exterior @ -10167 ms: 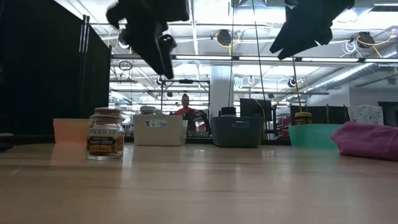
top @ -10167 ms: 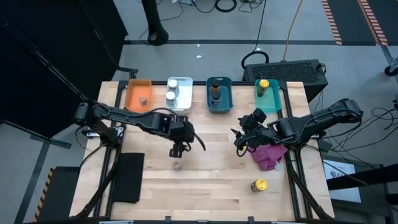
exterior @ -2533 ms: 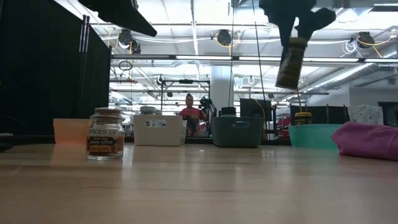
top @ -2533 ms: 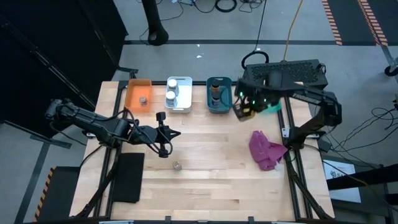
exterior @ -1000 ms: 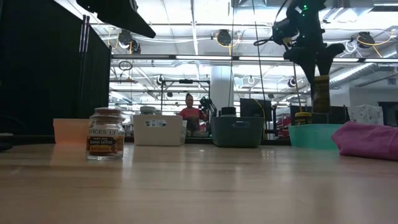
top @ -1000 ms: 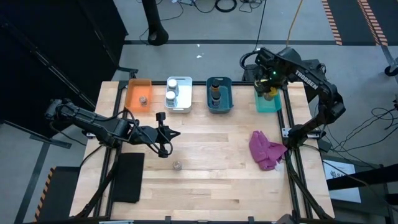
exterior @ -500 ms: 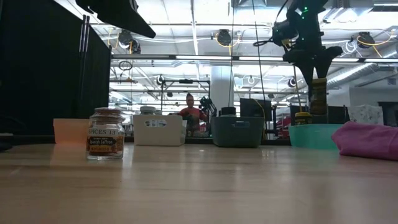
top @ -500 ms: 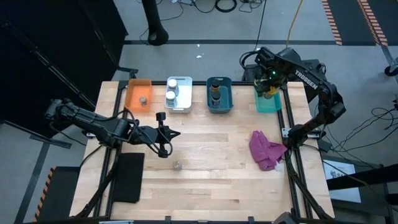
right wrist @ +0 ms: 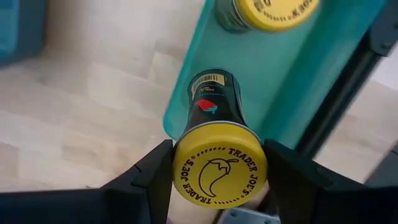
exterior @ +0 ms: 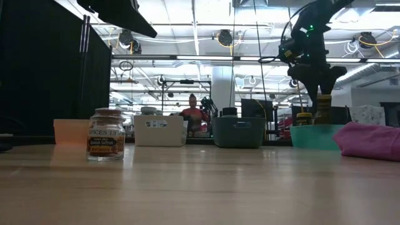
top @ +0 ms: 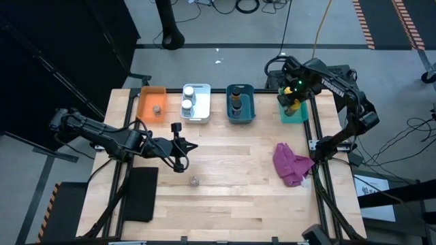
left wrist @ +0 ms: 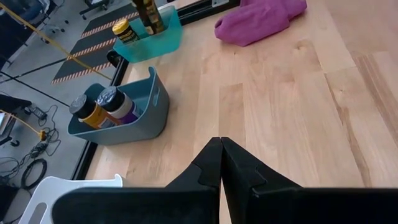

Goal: Sort spices by type
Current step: Put the yellow seasoning bottle into the blue bin

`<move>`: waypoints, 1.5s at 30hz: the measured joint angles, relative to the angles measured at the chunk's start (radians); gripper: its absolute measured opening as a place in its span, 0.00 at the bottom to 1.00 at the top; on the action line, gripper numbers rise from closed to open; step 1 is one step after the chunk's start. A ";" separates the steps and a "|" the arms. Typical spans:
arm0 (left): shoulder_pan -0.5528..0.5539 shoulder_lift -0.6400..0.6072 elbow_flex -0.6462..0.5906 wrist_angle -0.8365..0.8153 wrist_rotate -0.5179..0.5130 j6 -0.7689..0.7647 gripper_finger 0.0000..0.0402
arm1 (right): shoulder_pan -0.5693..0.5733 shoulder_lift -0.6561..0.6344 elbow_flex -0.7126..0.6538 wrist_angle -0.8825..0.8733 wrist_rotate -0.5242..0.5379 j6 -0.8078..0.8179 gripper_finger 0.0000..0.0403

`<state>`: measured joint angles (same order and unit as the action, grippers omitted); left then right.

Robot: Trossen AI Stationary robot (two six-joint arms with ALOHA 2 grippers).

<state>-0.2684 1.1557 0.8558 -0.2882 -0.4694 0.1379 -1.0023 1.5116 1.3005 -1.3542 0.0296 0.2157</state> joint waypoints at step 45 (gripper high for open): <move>0.000 0.000 0.000 0.018 0.000 0.026 0.03 | -0.016 0.029 -0.109 0.157 -0.029 0.034 0.49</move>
<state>-0.2684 1.1557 0.8558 -0.2703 -0.4694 0.1642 -1.0183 1.5402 1.1919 -1.1972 0.0009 0.2501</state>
